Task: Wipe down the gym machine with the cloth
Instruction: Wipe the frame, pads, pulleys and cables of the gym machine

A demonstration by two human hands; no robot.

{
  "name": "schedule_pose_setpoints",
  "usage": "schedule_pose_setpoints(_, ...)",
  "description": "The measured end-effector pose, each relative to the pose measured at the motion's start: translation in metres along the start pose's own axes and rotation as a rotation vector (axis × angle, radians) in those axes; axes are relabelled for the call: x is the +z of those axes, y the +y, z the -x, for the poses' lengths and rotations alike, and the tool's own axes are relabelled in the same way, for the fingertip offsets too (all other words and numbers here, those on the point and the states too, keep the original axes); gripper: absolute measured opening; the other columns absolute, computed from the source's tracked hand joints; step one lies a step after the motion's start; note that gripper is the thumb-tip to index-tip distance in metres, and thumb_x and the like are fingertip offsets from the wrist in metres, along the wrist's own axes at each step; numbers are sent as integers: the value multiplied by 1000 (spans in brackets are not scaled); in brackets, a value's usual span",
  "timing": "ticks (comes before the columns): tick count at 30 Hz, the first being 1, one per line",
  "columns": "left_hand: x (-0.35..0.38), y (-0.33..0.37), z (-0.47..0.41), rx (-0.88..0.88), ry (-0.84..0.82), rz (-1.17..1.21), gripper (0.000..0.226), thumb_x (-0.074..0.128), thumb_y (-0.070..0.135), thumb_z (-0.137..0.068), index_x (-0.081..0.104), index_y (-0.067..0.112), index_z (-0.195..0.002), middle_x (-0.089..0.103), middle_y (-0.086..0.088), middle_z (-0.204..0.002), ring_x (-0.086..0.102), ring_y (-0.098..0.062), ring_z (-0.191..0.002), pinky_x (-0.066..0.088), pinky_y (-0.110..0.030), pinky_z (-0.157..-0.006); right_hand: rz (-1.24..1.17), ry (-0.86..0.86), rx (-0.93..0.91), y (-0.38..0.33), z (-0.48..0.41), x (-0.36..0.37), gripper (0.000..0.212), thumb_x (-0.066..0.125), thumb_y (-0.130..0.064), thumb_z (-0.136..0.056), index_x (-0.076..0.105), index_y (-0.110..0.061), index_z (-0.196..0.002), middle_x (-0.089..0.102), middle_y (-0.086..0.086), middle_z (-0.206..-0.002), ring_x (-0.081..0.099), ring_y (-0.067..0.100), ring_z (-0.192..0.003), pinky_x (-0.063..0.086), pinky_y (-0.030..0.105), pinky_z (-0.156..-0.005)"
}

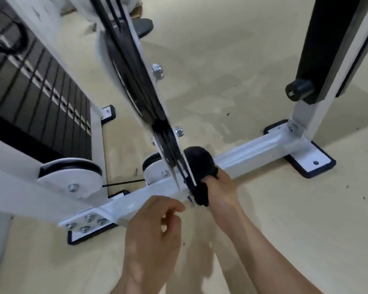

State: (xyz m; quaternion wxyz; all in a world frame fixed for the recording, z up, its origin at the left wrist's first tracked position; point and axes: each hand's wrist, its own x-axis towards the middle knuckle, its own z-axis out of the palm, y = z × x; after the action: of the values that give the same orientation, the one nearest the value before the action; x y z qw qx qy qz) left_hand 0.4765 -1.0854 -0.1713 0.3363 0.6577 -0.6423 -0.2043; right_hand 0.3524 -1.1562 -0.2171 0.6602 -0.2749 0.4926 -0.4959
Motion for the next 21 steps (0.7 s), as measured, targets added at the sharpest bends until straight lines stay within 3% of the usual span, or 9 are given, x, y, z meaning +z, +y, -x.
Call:
schedule_pose_setpoints(2, -21, 3, -1, -72, 116, 148, 36, 60, 7, -81, 61, 41, -92, 61, 23, -98, 62, 1, -85, 45, -10, -67, -36, -8, -69, -14, 17, 18, 36, 44, -11, -76, 71, -29, -92, 68, 6, -83, 57, 20, -69, 44, 31, -60)
schedule_pose_setpoints(4, -38, 17, -8, -65, 132, 277, 42, 64, 22, -81, 53, 45, -114, 56, 25, -113, 58, 3, -103, 46, -18, -79, 119, -52, -186, -22, 34, 29, 48, 41, -19, -71, 68, -49, -97, 61, -9, -73, 53, 8, -64, 41, 23, -63)
schedule_pose_setpoints(6, -52, 38, -19, 12, 86, 392, 64, 68, 32, -74, 43, 45, -132, 51, 28, -127, 51, 3, -120, 45, -26, -90, 178, -113, -287, -25, 52, 34, 48, 40, -17, -76, 67, -47, -102, 47, -10, -63, 42, 8, -60, 36, 25, -63)
schedule_pose_setpoints(8, -61, 60, -34, 82, 50, 460, 73, 69, 41, -73, 37, 42, -138, 51, 25, -133, 50, 1, -123, 44, -30, -96, 243, -144, -373, -28, 65, 35, 52, 41, -14, -82, 63, -48, -115, 51, -19, -67, 44, 2, -64, 40, 15, -65)
schedule_pose_setpoints(10, -65, 77, -51, 130, 94, 401, 64, 70, 44, -76, 41, 39, -133, 58, 22, -123, 57, 0, -112, 50, -32, -91, 301, -130, -386, -29, 69, 33, 56, 42, -9, -87, 61, -51, -118, 50, -16, -67, 44, 3, -65, 40, 12, -65)
schedule_pose_setpoints(12, -66, 88, -65, 159, 238, 268, 42, 71, 41, -80, 45, 43, -114, 63, 26, -103, 63, 2, -93, 53, -29, -78, 327, -141, -384, -36, 73, 31, 61, 41, 1, -91, 63, -50, -118, 40, 2, -66, 37, 18, -63, 38, 24, -62)
schedule_pose_setpoints(14, -65, 93, -73, 143, 355, 136, 32, 68, 39, -79, 42, 47, -96, 64, 25, -85, 62, 3, -76, 51, -26, -66, 302, -103, -425, -49, 76, 32, 57, 41, 4, -91, 69, -41, -112, 40, 8, -64, 35, 25, -60, 37, 34, -57)
schedule_pose_setpoints(17, -60, 91, -73, 174, 401, 80, 31, 67, 34, -77, 41, 38, -94, 61, 12, -68, 61, -7, -64, 49, -31, -59, 115, 4, -556, -80, 71, 41, 32, 48, -9, -90, 70, -32, -82, 54, -9, -60, 45, 10, -50, 38, 20, -47)
schedule_pose_setpoints(21, -66, 83, -70, 160, 407, 155, 32, 66, 37, -73, 52, 21, -97, 60, 10, -64, 60, -10, -58, 50, -31, -54, 20, -309, -617, -114, 57, 76, 45, 38, -9, -85, 69, -36, -104, 71, -19, -84, 66, -2, -77, 48, 8, -61)
